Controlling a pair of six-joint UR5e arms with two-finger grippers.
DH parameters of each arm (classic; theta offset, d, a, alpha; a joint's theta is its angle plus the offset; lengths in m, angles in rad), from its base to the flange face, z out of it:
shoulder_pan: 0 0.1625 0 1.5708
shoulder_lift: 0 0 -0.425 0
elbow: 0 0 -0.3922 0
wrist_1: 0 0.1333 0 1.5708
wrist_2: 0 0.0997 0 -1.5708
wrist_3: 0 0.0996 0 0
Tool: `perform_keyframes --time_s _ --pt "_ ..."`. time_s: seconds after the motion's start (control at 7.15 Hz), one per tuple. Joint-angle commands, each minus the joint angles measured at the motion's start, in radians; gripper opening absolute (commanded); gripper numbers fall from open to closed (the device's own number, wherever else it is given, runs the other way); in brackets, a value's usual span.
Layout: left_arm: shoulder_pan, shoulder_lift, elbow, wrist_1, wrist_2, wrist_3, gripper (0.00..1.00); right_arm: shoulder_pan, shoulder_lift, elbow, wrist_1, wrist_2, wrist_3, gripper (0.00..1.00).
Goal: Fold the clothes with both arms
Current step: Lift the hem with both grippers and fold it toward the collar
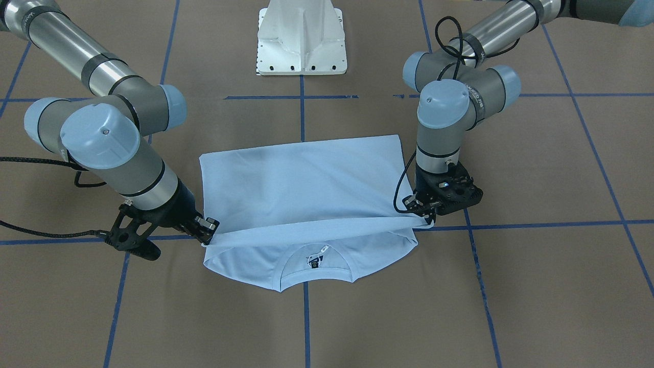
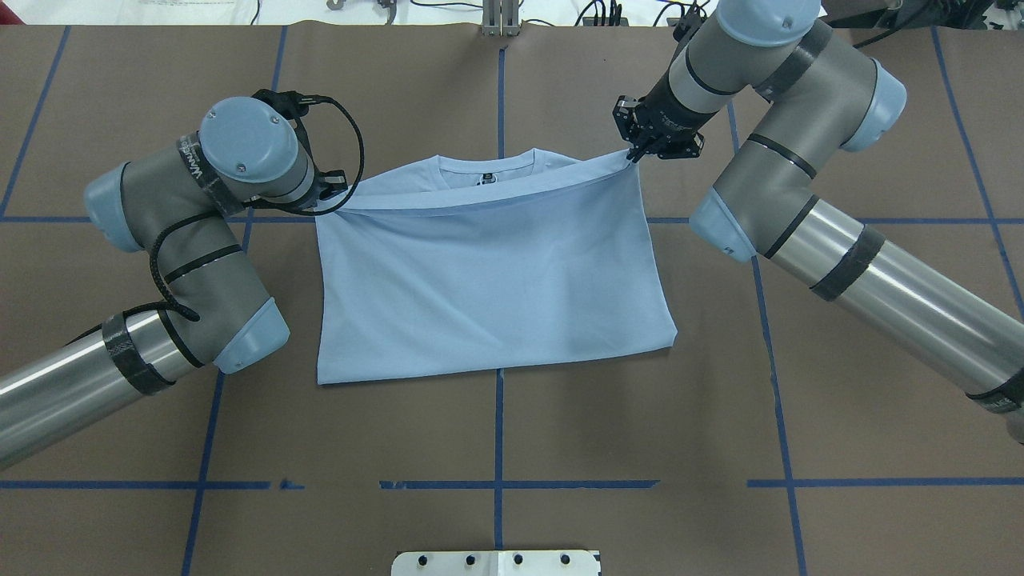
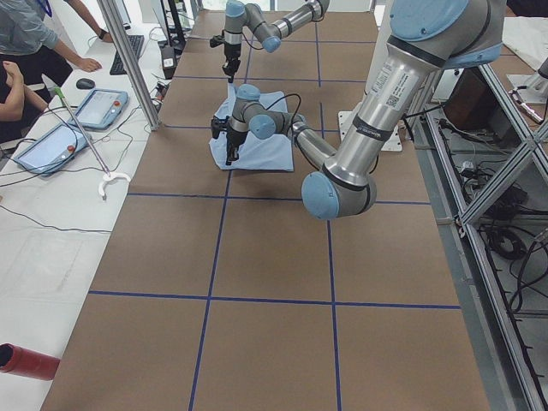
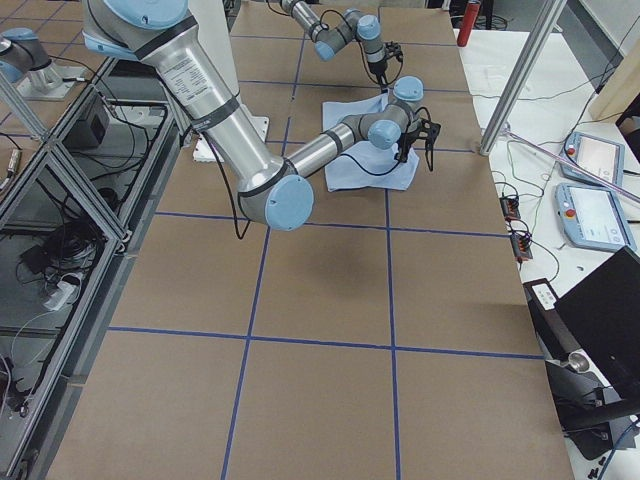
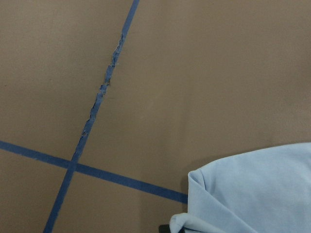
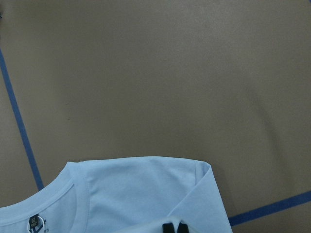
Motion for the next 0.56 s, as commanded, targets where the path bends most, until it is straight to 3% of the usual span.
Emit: perform_keyframes --time_s 0.0,0.42 --pt "-0.001 0.000 0.019 -0.012 0.001 0.001 0.00 0.003 0.052 -0.073 0.000 -0.001 -0.004 0.00" --pt "-0.001 -0.026 0.019 -0.009 0.000 -0.001 0.00 0.003 0.053 -0.080 0.000 0.001 -0.004 0.00"
